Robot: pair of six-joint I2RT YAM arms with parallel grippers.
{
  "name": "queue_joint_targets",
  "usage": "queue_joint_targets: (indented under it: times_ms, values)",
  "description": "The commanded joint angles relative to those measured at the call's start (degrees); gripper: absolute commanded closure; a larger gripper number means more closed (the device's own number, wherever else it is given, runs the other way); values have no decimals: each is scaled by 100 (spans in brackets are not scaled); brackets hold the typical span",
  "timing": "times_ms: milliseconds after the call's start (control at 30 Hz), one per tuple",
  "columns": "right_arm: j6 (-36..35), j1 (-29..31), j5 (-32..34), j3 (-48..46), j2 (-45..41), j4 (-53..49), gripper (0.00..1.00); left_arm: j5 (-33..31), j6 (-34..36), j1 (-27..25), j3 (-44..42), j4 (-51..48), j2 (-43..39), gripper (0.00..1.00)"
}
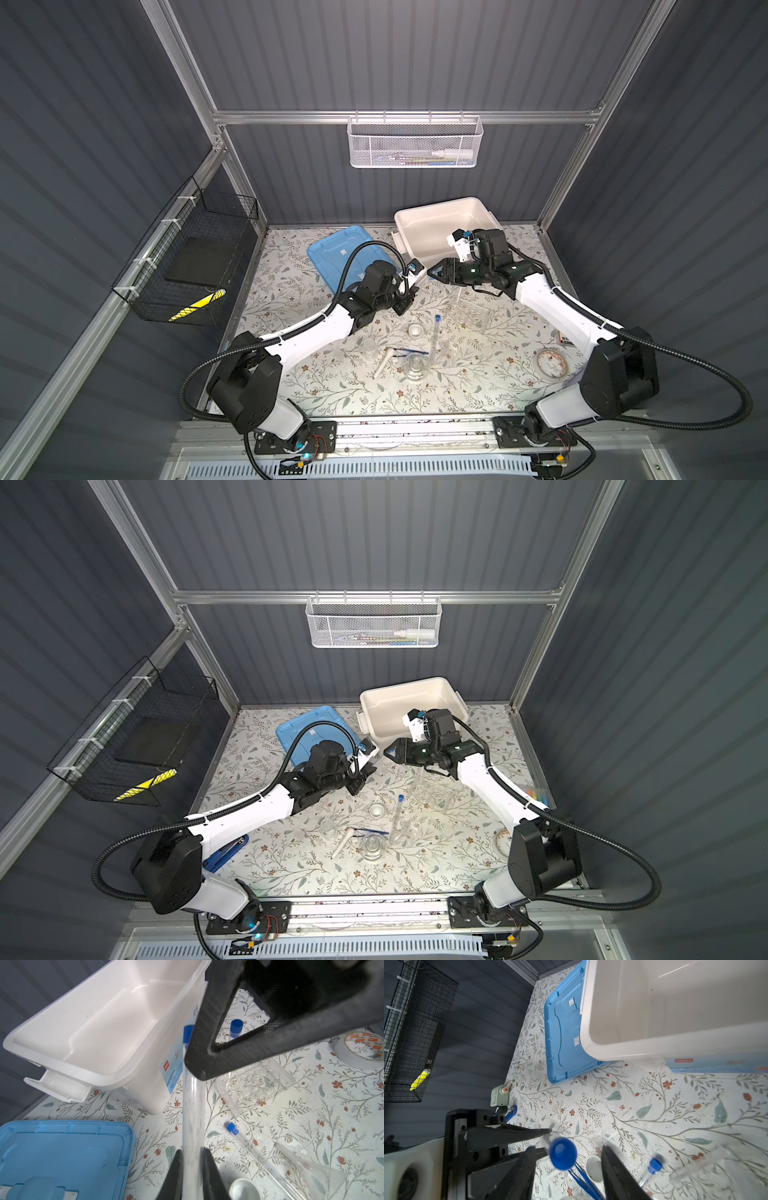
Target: Organize the chemistry lab equipment
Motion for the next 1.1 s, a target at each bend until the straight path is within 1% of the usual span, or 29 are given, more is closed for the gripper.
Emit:
queue_joint_targets:
  times_ms: [0, 267, 533, 733, 900, 1000, 1033, 1067]
  values:
    - [84, 30, -155, 159, 10, 127, 50, 174, 47, -28, -86, 90, -161, 84]
    - [185, 75, -225, 132, 36, 236, 60, 243, 59, -36, -113, 119, -193, 84]
    - [225, 105, -225, 123, 28, 263, 67, 248, 74, -44, -147, 153, -176, 84]
    - [232, 114, -225, 94, 30, 264, 75, 241, 75, -44, -156, 167, -150, 83]
    - [230, 115, -211, 76, 10, 269, 79, 245, 70, -45, -141, 168, -123, 82]
    - [226, 120, -190, 61, 3, 279, 80, 256, 80, -45, -145, 163, -116, 80]
    - [232, 122, -177, 57, -6, 277, 80, 248, 78, -46, -148, 163, -119, 76]
    - [232, 122, -157, 45, -14, 284, 80, 211, 51, -46, -149, 167, -124, 68]
